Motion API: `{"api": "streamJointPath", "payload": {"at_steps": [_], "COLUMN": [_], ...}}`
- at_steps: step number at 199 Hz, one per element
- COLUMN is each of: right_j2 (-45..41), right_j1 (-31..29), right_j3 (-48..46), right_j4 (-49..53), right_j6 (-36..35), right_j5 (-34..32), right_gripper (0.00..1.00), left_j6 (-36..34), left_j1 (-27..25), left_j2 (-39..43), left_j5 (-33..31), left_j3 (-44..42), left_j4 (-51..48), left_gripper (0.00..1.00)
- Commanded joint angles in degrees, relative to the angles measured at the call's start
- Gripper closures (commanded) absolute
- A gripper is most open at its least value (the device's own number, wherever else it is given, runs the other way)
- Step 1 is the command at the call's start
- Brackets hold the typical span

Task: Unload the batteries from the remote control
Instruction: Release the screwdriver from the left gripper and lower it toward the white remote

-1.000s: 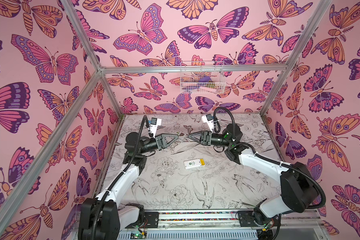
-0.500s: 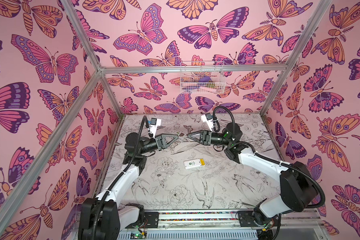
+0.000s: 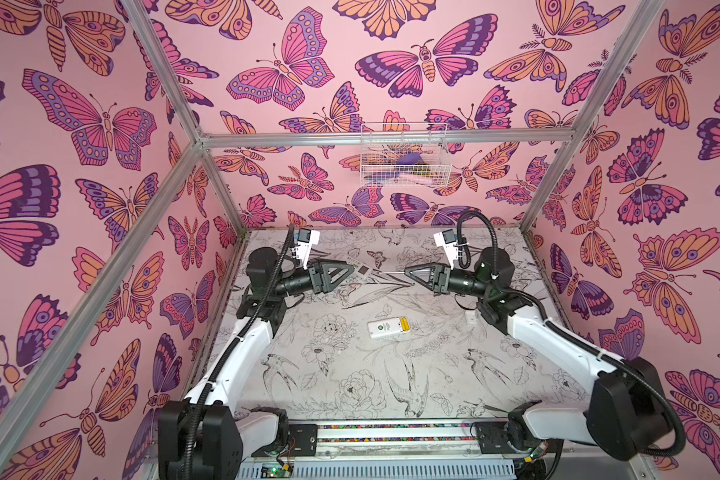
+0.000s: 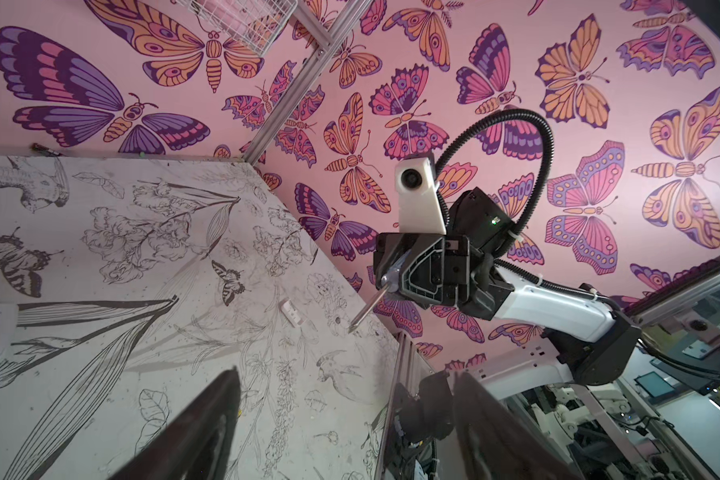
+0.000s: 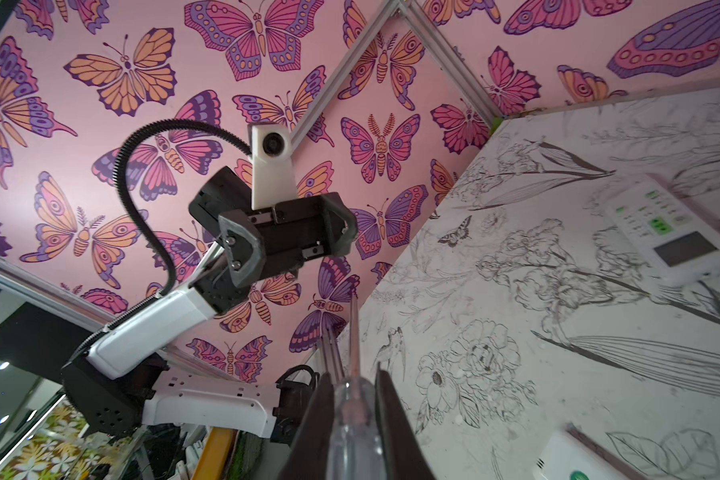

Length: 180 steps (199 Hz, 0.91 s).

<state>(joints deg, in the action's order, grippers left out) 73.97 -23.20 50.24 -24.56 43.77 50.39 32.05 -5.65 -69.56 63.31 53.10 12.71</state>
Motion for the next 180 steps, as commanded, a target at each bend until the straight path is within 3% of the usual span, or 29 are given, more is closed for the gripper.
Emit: {"api": "streamJointPath", "payload": {"at_steps": [1, 52, 85, 107, 180], "right_j2": [-4.1, -12.02, -16.73, -19.38, -22.38], "right_j1": [1.27, 3.42, 3.62, 3.78, 3.79], "right_j3": [-1.21, -3.7, -6.05, -7.85, -12.36], "right_j4": [10.16, 23.16, 28.79, 30.78, 31.69], "right_j6": [-8.97, -18.39, -22.58, -23.97, -24.37], "right_j5": [-2.94, -9.51, -16.07, -18.82, -22.97], "right_gripper": [0.92, 0.95, 0.96, 0.97, 0.98], "left_j6": [-16.85, -42.16, -56.32, -59.36, -65.62], "left_j1": [-0.64, -6.37, -11.75, -16.08, -24.06], "left_j2": [-2.0, -8.94, -13.14, -15.68, -23.97], "left_j5": [-1.76, -11.42, -18.23, -23.59, -31.2], "left_j3": [4.59, 13.04, 14.82, 13.59, 11.96], "left_j4": [-19.05, -37.47, -43.31, -43.38, -40.57], "left_gripper": [0.12, 0.0, 0.01, 0.01, 0.01]}}
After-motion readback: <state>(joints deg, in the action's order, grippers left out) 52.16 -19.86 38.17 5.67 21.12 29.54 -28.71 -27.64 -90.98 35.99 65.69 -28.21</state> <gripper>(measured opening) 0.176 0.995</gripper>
